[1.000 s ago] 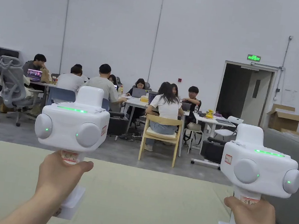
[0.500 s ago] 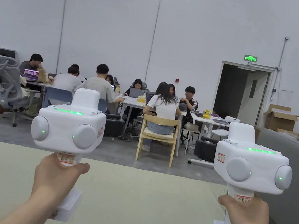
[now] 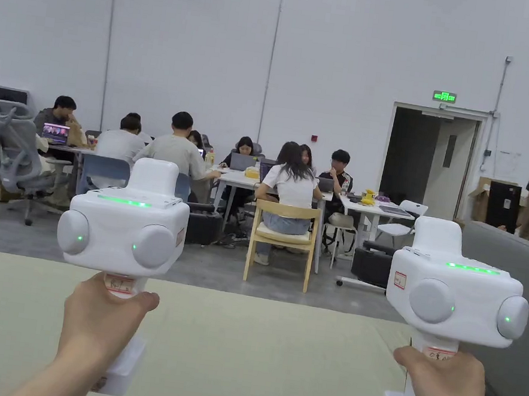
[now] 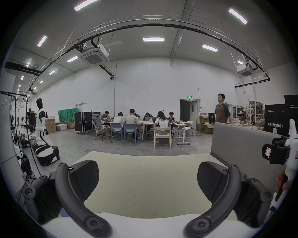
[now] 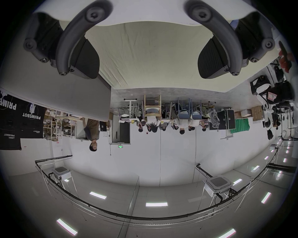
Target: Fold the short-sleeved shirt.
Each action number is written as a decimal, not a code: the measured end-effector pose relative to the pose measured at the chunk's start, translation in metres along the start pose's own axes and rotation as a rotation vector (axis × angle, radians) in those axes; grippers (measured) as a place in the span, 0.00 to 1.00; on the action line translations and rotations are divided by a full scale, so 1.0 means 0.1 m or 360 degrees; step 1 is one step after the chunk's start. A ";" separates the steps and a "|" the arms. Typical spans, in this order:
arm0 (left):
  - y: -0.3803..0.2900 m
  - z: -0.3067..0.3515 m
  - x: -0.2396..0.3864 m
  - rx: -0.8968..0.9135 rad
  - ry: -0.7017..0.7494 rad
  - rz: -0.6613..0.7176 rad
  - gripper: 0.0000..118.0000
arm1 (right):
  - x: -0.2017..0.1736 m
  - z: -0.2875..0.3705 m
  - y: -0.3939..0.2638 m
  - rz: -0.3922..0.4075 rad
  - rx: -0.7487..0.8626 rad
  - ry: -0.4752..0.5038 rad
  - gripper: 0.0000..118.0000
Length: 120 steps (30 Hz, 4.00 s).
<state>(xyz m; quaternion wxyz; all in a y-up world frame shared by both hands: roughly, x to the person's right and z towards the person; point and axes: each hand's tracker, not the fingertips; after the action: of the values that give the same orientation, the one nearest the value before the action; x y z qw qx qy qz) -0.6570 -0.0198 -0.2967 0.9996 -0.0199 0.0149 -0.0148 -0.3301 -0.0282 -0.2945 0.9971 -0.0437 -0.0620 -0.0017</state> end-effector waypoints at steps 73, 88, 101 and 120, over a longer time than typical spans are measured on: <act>-0.68 1.76 -3.10 -0.0233 0.0894 -0.0081 0.00 | -3.35 0.52 -0.77 0.0071 -0.0005 0.1091 0.02; -2.71 0.68 -3.13 -0.0955 0.0402 0.0424 0.88 | -3.28 0.10 -1.48 0.0400 -0.0263 0.1003 0.02; -4.58 -0.58 -2.19 -0.1373 0.0148 -0.0012 0.64 | -2.74 -1.11 -2.76 0.0450 -0.0742 0.0896 0.02; -3.35 -0.77 -1.81 -0.1009 0.0096 0.0035 0.00 | -1.42 -0.73 -2.84 0.0260 -0.0740 0.0891 0.02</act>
<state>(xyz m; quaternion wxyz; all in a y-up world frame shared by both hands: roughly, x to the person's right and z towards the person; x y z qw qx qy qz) -0.8501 -0.3522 -0.3545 0.9428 -0.3298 0.0486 0.0007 -0.4644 -0.3182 -0.3590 0.9357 -0.2717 0.2188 0.0521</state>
